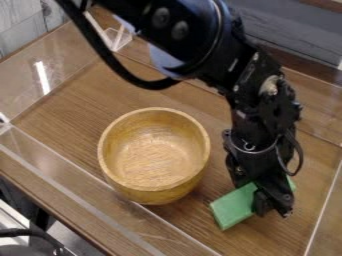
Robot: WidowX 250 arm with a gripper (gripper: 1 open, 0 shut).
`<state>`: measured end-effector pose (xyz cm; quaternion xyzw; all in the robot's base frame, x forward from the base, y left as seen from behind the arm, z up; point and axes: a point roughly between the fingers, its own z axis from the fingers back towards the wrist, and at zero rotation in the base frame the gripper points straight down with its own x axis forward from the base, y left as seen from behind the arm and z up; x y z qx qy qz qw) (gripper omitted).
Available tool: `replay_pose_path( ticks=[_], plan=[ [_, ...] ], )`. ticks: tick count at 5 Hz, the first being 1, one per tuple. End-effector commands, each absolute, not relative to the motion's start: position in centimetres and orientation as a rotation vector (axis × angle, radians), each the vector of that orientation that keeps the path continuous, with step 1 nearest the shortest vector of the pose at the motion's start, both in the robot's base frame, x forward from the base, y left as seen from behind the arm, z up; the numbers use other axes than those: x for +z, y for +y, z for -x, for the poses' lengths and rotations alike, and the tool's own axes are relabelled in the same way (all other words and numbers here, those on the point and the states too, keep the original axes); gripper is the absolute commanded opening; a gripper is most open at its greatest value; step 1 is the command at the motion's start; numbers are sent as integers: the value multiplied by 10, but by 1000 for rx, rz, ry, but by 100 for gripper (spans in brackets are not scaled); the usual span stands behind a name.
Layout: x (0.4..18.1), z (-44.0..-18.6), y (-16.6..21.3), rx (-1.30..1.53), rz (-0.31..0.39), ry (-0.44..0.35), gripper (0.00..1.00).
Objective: Remove the green block from inside the brown bowl and put it on the table
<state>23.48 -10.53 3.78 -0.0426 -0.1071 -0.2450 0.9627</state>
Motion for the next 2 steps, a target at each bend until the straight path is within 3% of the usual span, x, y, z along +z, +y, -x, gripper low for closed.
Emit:
replay_pose_path(
  ticks=[1, 2],
  plan=[
    [45, -244, -106, -481, 96, -248, 0],
    [45, -244, -106, -475, 100, -244, 0]
  ],
)
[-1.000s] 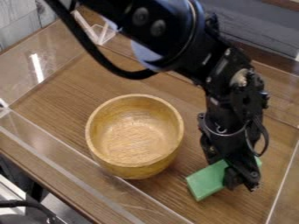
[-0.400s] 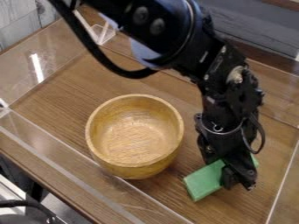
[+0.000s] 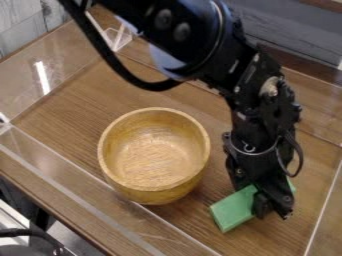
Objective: Remove the green block from inside the brown bowl and put it on the table
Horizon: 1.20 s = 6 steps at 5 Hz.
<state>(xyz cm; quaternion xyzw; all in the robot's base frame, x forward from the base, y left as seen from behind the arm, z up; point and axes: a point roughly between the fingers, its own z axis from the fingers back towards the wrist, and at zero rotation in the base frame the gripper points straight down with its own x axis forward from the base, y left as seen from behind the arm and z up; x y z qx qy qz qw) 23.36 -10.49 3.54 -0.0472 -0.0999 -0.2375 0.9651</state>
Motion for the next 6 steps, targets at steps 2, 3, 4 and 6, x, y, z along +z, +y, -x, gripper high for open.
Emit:
replay_pose_path(
  ticks=[2, 3, 4, 6],
  plan=[
    [47, -243, -105, -460, 108, -229, 0],
    [50, -243, -104, -453, 112, -222, 0],
    [53, -243, -103, -445, 117, -215, 0],
    [58, -244, -101, -434, 125, -203, 0]
  ],
)
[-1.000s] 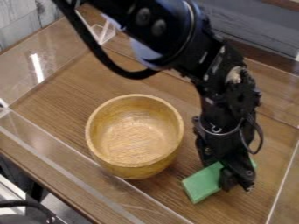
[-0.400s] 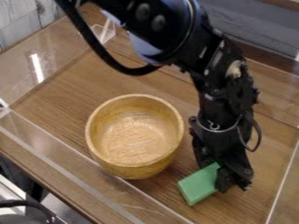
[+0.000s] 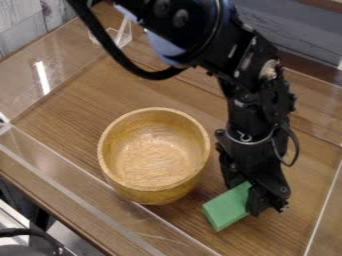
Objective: Remove the green block from inside the brown bowl and put it on the table
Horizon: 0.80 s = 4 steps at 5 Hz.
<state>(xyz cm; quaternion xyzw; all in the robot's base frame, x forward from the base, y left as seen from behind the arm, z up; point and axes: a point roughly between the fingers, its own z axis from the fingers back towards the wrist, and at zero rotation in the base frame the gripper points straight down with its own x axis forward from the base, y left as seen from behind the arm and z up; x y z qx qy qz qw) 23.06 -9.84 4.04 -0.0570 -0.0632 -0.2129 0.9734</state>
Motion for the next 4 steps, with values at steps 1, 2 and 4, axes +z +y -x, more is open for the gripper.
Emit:
replay_pose_path(
  ticks=[1, 2, 4],
  plan=[
    [60, -245, -100, -430, 128, -199, 100],
    [48, -246, -102, -430, 130, -200, 100],
    [30, -249, -105, -428, 132, -202, 100]
  ],
)
